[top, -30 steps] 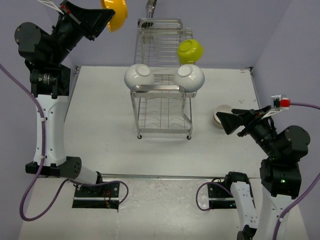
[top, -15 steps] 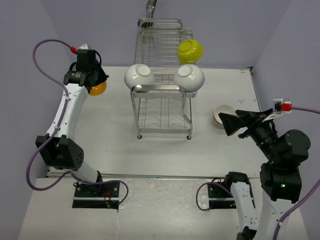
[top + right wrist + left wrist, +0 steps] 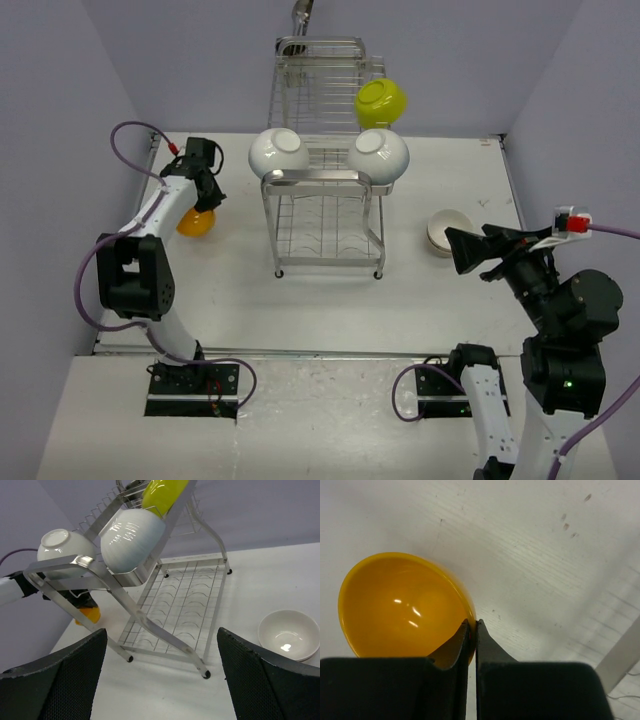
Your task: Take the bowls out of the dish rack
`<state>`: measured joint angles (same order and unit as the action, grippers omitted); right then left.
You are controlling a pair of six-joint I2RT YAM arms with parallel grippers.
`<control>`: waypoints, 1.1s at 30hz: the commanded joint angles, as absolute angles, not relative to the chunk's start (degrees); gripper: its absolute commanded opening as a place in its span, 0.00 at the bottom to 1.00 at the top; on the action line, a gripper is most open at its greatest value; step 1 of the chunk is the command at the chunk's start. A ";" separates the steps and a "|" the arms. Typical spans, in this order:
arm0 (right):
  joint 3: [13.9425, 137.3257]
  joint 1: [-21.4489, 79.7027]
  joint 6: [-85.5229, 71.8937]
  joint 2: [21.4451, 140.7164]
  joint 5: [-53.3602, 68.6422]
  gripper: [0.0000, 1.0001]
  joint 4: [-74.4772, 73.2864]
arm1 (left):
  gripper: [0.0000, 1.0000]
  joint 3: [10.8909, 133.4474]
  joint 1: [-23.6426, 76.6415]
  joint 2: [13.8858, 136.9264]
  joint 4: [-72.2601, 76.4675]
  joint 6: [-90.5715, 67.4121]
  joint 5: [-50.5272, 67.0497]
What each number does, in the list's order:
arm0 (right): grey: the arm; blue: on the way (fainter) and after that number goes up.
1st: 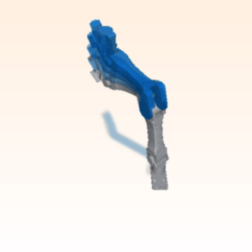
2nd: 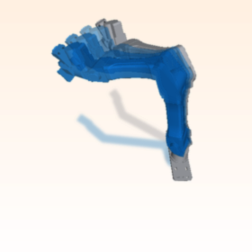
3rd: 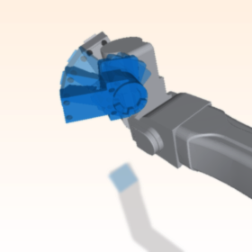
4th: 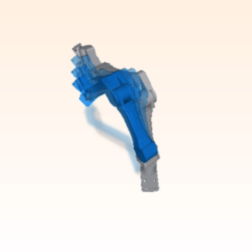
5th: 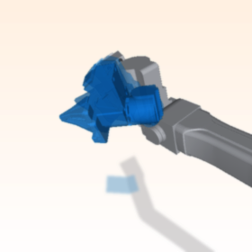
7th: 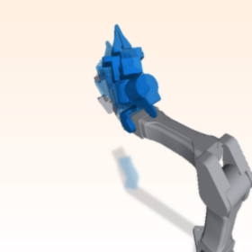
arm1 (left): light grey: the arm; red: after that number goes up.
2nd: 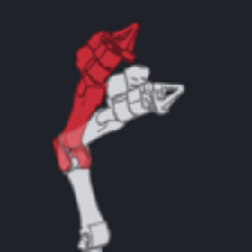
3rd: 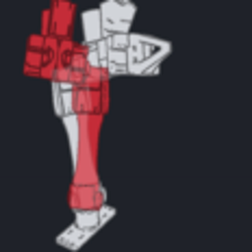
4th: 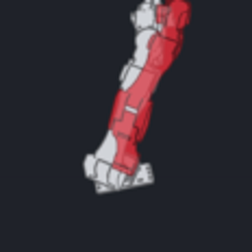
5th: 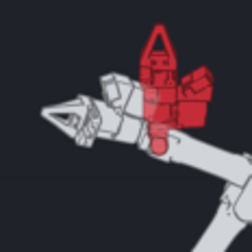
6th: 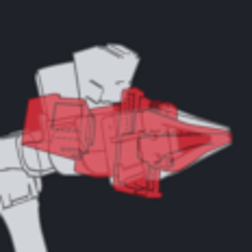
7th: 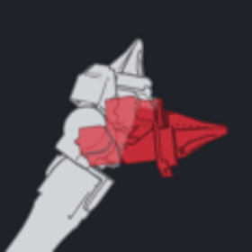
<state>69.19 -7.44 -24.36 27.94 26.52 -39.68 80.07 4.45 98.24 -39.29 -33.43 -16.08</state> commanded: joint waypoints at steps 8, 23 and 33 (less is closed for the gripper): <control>75.93 -7.21 -23.20 31.63 23.56 0.91 -41.13 | 0.00 79.10 5.27 105.90 -33.84 -33.31 -17.84; 79.36 -7.38 -27.25 44.72 22.94 0.92 -36.13 | 0.67 82.08 6.42 96.53 -36.47 -33.84 -20.30; 81.83 -14.84 -39.80 63.19 40.15 0.91 -19.89 | 1.00 86.49 6.68 74.90 -39.29 -33.23 -16.88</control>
<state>82.11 -12.62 -32.64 61.12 32.10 -29.74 84.60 6.24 80.77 -38.52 -33.80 -17.61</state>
